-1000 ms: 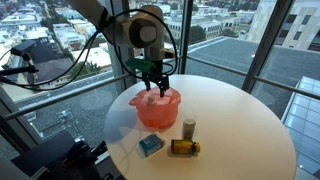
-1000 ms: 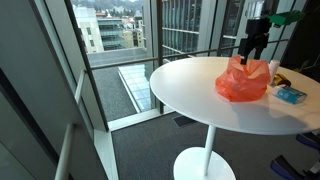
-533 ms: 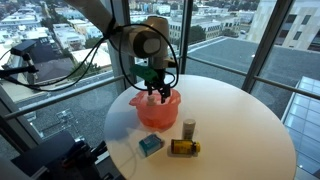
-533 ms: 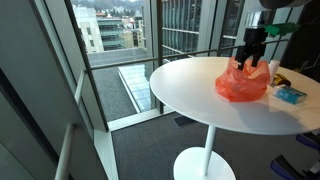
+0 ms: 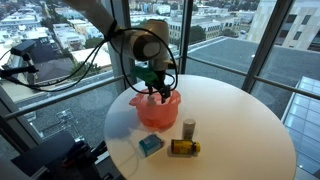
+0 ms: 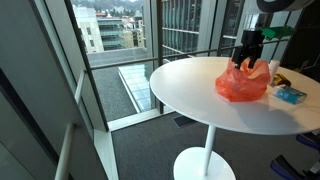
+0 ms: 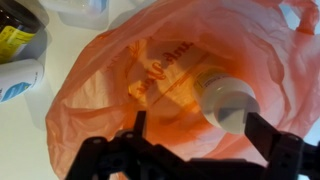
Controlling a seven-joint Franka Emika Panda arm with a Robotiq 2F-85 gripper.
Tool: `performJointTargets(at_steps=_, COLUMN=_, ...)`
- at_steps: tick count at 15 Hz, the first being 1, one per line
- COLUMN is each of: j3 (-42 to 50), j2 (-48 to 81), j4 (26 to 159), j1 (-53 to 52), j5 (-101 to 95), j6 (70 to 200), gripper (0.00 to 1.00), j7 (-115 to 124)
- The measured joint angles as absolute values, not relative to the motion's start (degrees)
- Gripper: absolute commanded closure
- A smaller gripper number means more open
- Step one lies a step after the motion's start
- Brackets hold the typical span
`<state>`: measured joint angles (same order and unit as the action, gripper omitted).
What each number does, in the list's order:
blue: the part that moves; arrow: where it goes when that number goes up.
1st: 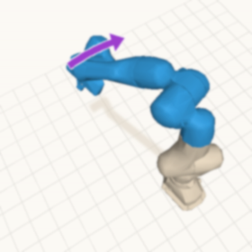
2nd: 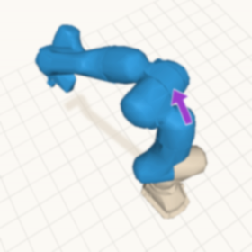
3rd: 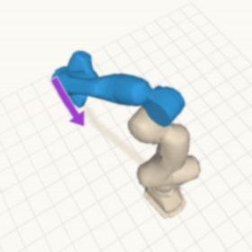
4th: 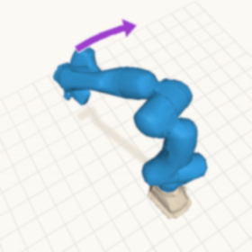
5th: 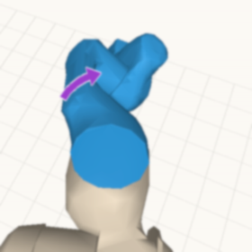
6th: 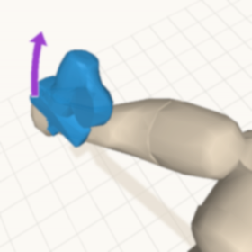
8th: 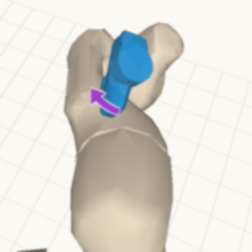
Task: Remove the white container from the plastic bag.
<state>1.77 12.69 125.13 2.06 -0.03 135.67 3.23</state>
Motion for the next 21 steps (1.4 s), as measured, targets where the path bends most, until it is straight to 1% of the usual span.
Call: performJointTargets(at_steps=21, j3=0.42, j2=13.17, j4=126.6, j1=1.23, j5=0.49, j6=137.44, gripper=0.0, j7=2.94)
